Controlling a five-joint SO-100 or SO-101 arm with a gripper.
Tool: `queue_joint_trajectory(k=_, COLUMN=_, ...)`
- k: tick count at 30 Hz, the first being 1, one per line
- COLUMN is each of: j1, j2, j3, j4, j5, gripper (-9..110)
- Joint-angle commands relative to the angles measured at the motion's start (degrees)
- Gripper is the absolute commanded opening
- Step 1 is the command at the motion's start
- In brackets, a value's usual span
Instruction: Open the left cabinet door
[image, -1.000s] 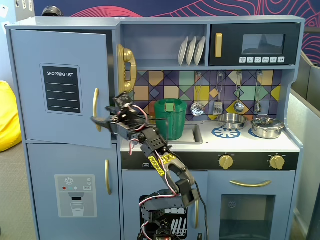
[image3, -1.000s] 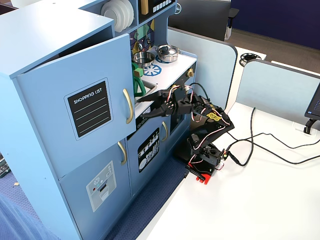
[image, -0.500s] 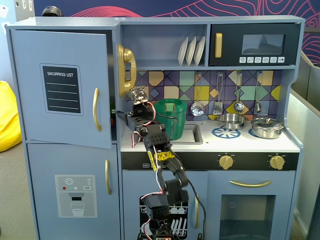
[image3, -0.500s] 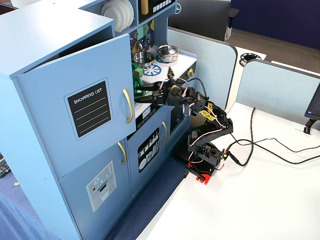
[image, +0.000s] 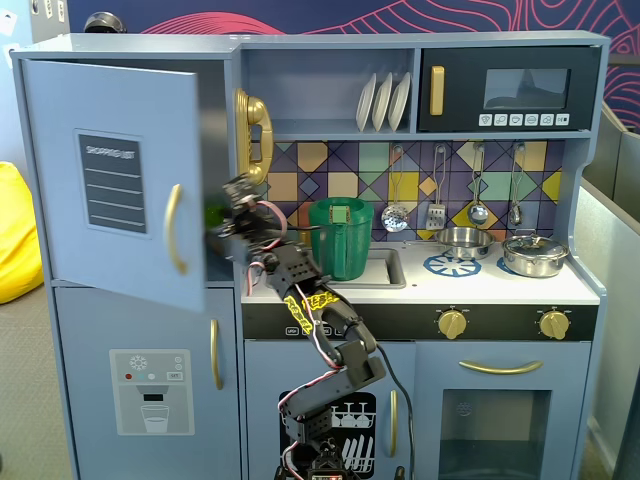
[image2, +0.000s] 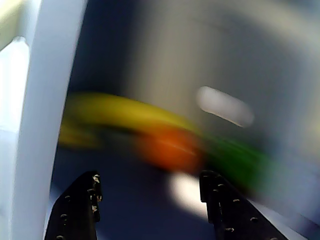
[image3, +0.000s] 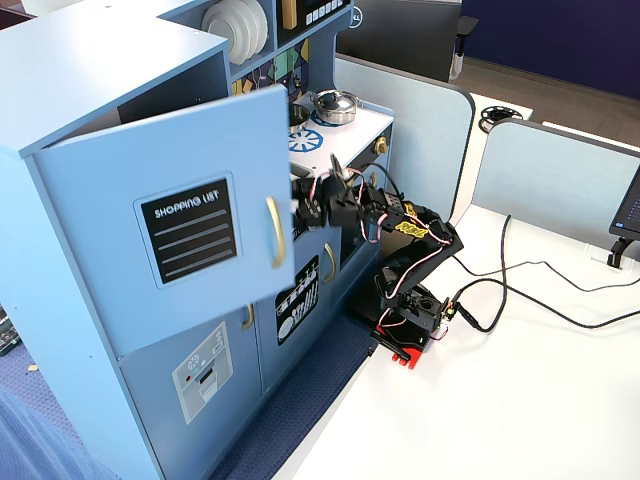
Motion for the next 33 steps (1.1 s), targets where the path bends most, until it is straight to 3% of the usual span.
queue_joint_trajectory(k=1, j1=-8.2, j2=0.5, j3=-2.6, j4=-4.7, j5=-2.9, gripper=17)
queue_joint_trajectory(k=7, j1=-11.5, j2=-1.1, j3=-4.0, j4=-6.9, j5=-4.8, gripper=16)
queue_joint_trajectory(k=10, j1=-4.0, j2=1.1, j3=-1.6, j4=-4.6, j5=-2.7, gripper=13)
queue_joint_trajectory(k=12, j1=4.4, j2=3.1, j3=0.7, j4=-3.1, j5=4.2, gripper=14)
queue_joint_trajectory(k=16, j1=22.2, j2=6.4, j3=3.8, j4=11.9, j5=14.9, gripper=14)
queue_joint_trajectory(k=22, j1=40.3, j2=14.5, j3=17.6, j4=30.0, j5=21.8, gripper=13)
queue_joint_trajectory(k=26, j1=45.4, j2=20.5, j3=27.3, j4=41.0, j5=24.0, gripper=12)
queue_joint_trajectory(k=33, j1=49.4, j2=37.5, j3=51.4, j4=49.5, j5=26.8, gripper=9)
